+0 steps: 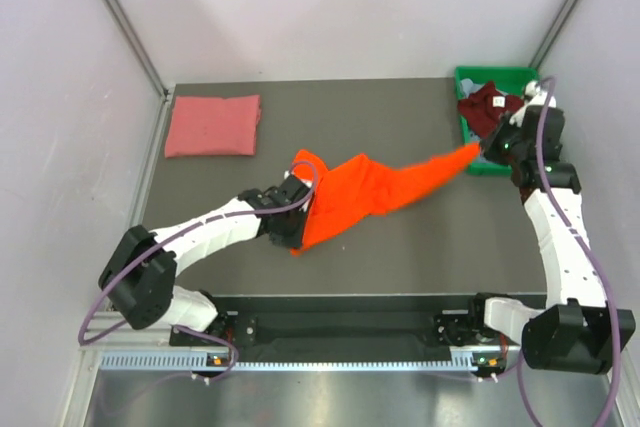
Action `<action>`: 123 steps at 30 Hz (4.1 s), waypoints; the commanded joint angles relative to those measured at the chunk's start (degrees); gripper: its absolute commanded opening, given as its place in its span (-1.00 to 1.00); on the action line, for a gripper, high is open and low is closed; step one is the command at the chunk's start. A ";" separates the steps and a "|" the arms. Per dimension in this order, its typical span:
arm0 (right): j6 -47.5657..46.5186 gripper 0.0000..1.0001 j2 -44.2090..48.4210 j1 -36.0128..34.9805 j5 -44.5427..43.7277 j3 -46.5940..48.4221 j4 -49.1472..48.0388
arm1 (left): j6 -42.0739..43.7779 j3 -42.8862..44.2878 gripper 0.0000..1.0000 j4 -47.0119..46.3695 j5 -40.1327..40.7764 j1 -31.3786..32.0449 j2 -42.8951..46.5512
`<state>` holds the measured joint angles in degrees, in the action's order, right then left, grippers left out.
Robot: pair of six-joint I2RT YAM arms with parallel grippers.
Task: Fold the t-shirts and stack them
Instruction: Flatten the tshirt out
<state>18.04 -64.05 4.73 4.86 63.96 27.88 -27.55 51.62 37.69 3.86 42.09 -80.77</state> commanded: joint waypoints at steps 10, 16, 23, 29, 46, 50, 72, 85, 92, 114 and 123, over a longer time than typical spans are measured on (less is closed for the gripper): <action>-3.80 -1.00 3.06 2.04 -0.30 -4.20 -0.98 | 9.51 2.26 -0.01 -6.23 -14.93 -15.71 3.53; -3.63 -1.00 3.06 2.04 3.22 -4.81 -4.41 | 20.21 8.93 -0.05 -3.08 -24.66 -16.95 -8.51; -3.10 -1.00 2.44 2.12 8.66 -5.17 -7.66 | 26.41 15.00 -0.05 -0.43 -23.92 -17.04 -17.39; -3.45 -1.00 1.91 2.12 10.60 -5.08 -8.72 | 26.85 14.92 -0.06 0.98 -18.98 -17.04 -17.32; -2.84 -1.00 2.00 2.39 11.75 -5.60 -9.60 | 25.88 11.93 -0.18 1.33 -18.71 -16.95 -16.79; -2.66 -1.00 2.26 2.39 11.84 -5.61 -9.42 | 25.35 10.79 -0.20 0.81 -18.27 -16.95 -16.00; 2.08 -1.00 4.63 2.30 8.06 11.43 -7.75 | 15.69 33.79 -1.00 12.14 -0.96 -16.60 1.57; -2.32 -1.00 25.45 2.39 2.16 27.87 -14.42 | 9.45 56.74 -1.00 16.37 20.06 -16.60 21.43; 0.67 -1.00 30.13 2.04 1.21 31.13 -10.67 | 6.55 60.18 -1.00 16.62 12.31 -16.60 25.67; 0.42 -1.00 32.24 1.42 -8.28 55.11 24.67 | -0.40 58.25 -1.00 13.10 3.35 -17.21 38.67; -2.22 -1.00 28.64 0.54 -9.09 56.03 21.45 | 1.79 59.05 -1.00 17.33 8.00 -17.21 32.62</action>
<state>18.39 -31.31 5.74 -2.20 122.87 51.72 -27.05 112.36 54.74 8.12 25.36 -43.40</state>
